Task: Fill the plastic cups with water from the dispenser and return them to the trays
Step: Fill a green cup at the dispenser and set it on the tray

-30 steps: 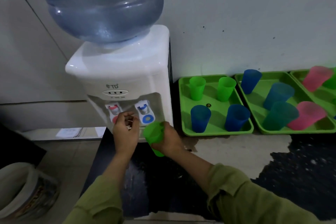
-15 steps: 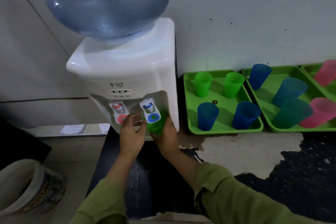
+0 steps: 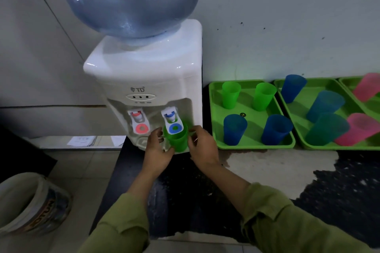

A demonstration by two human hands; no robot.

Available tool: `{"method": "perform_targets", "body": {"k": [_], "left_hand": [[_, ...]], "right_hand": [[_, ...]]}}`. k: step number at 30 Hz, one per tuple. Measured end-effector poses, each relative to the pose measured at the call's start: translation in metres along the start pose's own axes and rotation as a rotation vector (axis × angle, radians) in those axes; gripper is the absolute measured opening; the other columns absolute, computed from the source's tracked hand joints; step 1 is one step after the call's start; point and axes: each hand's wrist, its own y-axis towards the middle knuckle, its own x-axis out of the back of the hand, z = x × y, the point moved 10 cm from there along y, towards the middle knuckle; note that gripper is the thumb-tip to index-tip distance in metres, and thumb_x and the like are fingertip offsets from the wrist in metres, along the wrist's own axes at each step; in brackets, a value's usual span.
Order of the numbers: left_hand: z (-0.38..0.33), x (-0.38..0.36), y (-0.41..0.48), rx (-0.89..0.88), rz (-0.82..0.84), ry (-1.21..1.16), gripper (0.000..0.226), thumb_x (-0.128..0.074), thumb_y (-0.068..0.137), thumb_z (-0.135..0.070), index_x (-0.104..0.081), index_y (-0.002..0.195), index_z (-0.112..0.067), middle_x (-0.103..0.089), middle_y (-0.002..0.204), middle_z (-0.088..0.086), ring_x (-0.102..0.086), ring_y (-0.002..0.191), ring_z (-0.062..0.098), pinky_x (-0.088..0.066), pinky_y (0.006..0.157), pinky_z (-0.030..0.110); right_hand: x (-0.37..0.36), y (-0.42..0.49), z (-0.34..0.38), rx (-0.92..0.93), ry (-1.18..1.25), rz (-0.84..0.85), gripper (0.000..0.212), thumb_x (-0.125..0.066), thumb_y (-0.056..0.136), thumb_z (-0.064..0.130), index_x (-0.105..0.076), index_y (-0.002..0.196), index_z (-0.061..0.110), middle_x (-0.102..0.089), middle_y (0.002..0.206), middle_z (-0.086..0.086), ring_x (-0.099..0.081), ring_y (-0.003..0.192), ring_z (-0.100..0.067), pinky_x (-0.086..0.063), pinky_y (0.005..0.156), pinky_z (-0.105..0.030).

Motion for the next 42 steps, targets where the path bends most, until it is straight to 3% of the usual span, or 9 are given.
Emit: {"method": "perform_targets", "body": {"k": [6, 13, 17, 25, 28, 31, 36, 39, 42], "left_hand": [[-0.002, -0.013, 0.012, 0.093, 0.041, -0.053, 0.078, -0.082, 0.063, -0.006, -0.041, 0.128, -0.01, -0.054, 0.115, 0.0, -0.053, 0.104, 0.015, -0.043, 0.084, 0.025], [-0.004, -0.014, 0.018, 0.098, 0.0, 0.005, 0.067, -0.083, 0.062, -0.009, -0.046, 0.118, -0.006, -0.057, 0.119, 0.013, -0.057, 0.105, 0.026, -0.042, 0.079, 0.026], [-0.005, -0.014, 0.017, 0.107, 0.003, 0.04, 0.063, -0.081, 0.067, -0.008, -0.045, 0.118, -0.005, -0.057, 0.12, 0.014, -0.056, 0.107, 0.026, -0.04, 0.076, 0.024], [-0.006, -0.017, 0.013, 0.147, 0.018, -0.049, 0.06, -0.077, 0.066, 0.005, -0.047, 0.118, 0.001, -0.055, 0.106, 0.006, -0.051, 0.094, 0.015, -0.037, 0.065, 0.011], [0.001, -0.018, 0.015, 0.173, 0.027, -0.08, 0.067, -0.079, 0.064, 0.004, -0.047, 0.122, -0.002, -0.058, 0.117, 0.012, -0.055, 0.102, 0.021, -0.041, 0.077, 0.02], [0.007, -0.02, 0.018, 0.177, 0.048, -0.023, 0.076, -0.084, 0.062, -0.007, -0.044, 0.126, -0.006, -0.055, 0.125, 0.014, -0.053, 0.113, 0.028, -0.041, 0.086, 0.028], [0.003, -0.019, 0.019, 0.155, 0.048, 0.013, 0.079, -0.084, 0.063, -0.008, -0.041, 0.13, -0.006, -0.052, 0.129, 0.014, -0.05, 0.118, 0.028, -0.036, 0.086, 0.024], [0.002, -0.019, 0.019, 0.141, 0.042, 0.007, 0.082, -0.084, 0.064, -0.009, -0.039, 0.133, -0.007, -0.05, 0.132, 0.013, -0.049, 0.12, 0.027, -0.036, 0.088, 0.025], [0.003, -0.019, 0.02, 0.131, 0.039, 0.02, 0.084, -0.085, 0.063, -0.013, -0.04, 0.133, -0.008, -0.05, 0.133, 0.013, -0.049, 0.121, 0.027, -0.038, 0.093, 0.027]], "right_hand": [[-0.002, 0.026, 0.027, 0.076, -0.184, 0.161, 0.029, -0.051, 0.092, 0.034, -0.064, 0.111, 0.016, -0.07, 0.093, -0.015, -0.064, 0.087, -0.033, -0.053, 0.072, -0.036], [-0.014, 0.032, 0.026, -0.023, -0.196, 0.276, 0.024, -0.054, 0.089, 0.028, -0.068, 0.09, 0.009, -0.069, 0.091, -0.017, -0.064, 0.086, -0.033, -0.047, 0.067, -0.03], [-0.013, 0.027, 0.03, 0.011, -0.167, 0.327, 0.027, -0.057, 0.086, 0.027, -0.059, 0.064, 0.011, -0.067, 0.084, -0.019, -0.059, 0.074, -0.03, -0.035, 0.061, -0.026], [0.001, 0.021, 0.035, -0.095, 0.044, 0.401, 0.02, -0.063, 0.08, 0.021, -0.068, 0.076, 0.002, -0.055, 0.053, -0.003, -0.049, 0.046, -0.012, -0.04, 0.045, -0.016], [0.006, 0.018, 0.043, -0.169, 0.168, 0.455, 0.022, -0.061, 0.083, 0.019, -0.064, 0.074, -0.001, -0.048, 0.049, -0.004, -0.044, 0.04, -0.013, -0.04, 0.047, -0.025], [0.017, 0.02, 0.053, -0.237, 0.36, 0.456, 0.024, -0.059, 0.083, 0.013, -0.051, 0.061, 0.01, -0.04, 0.051, -0.006, -0.034, 0.036, -0.013, -0.028, 0.04, -0.023], [0.025, 0.016, 0.065, -0.201, 0.34, 0.542, 0.018, -0.059, 0.089, 0.019, -0.061, 0.079, 0.004, -0.053, 0.055, -0.002, -0.042, 0.039, -0.011, -0.031, 0.039, -0.02], [0.034, 0.021, 0.055, -0.192, 0.254, 0.468, 0.027, -0.055, 0.092, 0.028, -0.062, 0.081, 0.005, -0.061, 0.062, -0.006, -0.054, 0.047, -0.017, -0.042, 0.042, -0.022], [0.057, 0.038, 0.043, -0.1, 0.01, 0.238, 0.03, -0.055, 0.091, 0.032, -0.057, 0.073, 0.008, -0.067, 0.078, -0.015, -0.062, 0.067, -0.027, -0.05, 0.06, -0.035]]}}
